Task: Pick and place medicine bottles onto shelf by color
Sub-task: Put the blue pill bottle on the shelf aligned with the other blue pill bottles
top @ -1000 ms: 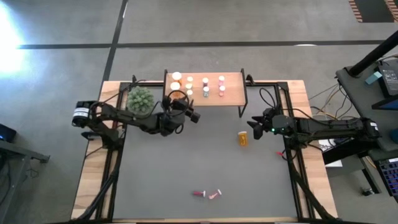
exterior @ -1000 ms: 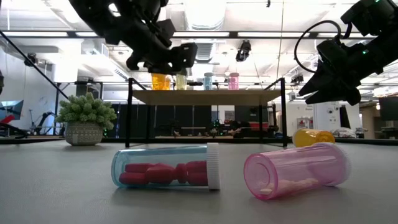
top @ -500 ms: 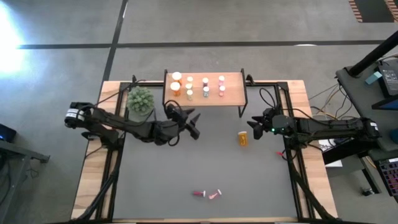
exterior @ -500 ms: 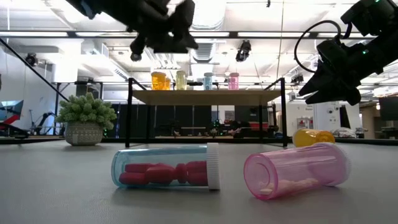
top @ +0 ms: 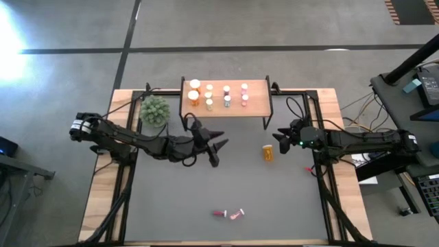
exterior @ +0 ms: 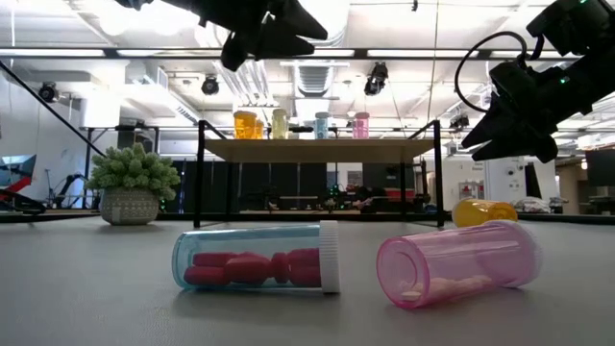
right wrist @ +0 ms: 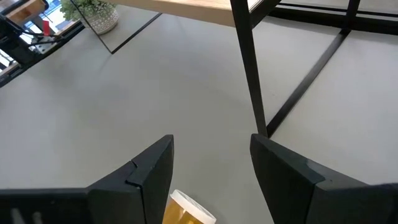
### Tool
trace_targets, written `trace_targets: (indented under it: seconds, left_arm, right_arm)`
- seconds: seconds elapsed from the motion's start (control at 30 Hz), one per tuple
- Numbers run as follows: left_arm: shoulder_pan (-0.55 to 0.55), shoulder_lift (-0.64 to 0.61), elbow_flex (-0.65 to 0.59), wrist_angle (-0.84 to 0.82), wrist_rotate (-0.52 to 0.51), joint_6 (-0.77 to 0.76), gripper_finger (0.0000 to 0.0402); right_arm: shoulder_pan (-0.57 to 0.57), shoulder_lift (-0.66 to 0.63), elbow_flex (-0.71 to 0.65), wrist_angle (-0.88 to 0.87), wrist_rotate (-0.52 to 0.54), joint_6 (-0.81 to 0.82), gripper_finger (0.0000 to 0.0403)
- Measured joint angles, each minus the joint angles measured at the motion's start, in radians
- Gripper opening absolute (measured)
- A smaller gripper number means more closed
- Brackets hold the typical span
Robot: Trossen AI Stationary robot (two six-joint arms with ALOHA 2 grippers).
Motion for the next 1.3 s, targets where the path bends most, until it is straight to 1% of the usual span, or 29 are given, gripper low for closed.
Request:
trace_targets:
  seconds: [0.1,0.23,0.47,0.53,0.6,0.7,0.8,0.87,0.97,1.13,1.3]
  left_arm:
    - [0.000,0.000,0.000,0.005,0.011,0.000,0.0147]
    - [-0.004,0.000,-0.001,0.078,0.035,-0.002,0.0147]
    - [-0.006,-0.006,-0.002,0.128,0.195,-0.011,0.0147]
    - [-0.006,-0.006,-0.006,0.126,0.218,-0.064,0.0147]
    - [-0.006,-0.006,-0.012,0.124,0.239,-0.139,0.0147]
    - [-0.006,-0.006,-0.024,0.124,0.286,-0.225,0.0147]
    - [-0.006,-0.005,-0.039,0.123,0.392,-0.243,0.0147]
    - [-0.006,0.009,-0.047,0.125,0.480,-0.245,0.0147]
    - [-0.009,0.033,-0.053,0.116,0.587,-0.265,0.0147]
    - [-0.020,0.094,-0.054,0.128,0.695,-0.362,0.0147]
    - [-0.049,0.143,-0.055,0.121,0.808,-0.406,0.0147]
  right_arm:
    - [0.000,0.000,0.000,0.000,0.000,0.000,0.0203]
    - [0.000,0.000,0.000,0.000,0.000,0.000,0.0203]
    - [-0.002,0.000,0.000,0.000,0.013,-0.022,0.0203]
    - [-0.002,0.000,0.000,0.000,0.027,-0.063,0.0203]
    - [-0.002,0.000,0.000,0.000,0.027,-0.069,0.0203]
    - [-0.002,0.000,0.000,0.000,0.026,0.034,0.0203]
    - [-0.002,0.000,0.000,0.000,0.027,0.167,0.0203]
    - [-0.002,0.000,0.000,0.000,0.027,0.205,0.0203]
    - [-0.002,0.000,0.000,0.000,0.027,0.209,0.0203]
    - [-0.002,0.000,0.000,0.000,0.027,0.208,0.0203]
    - [-0.002,0.000,0.000,0.000,0.026,0.207,0.0203]
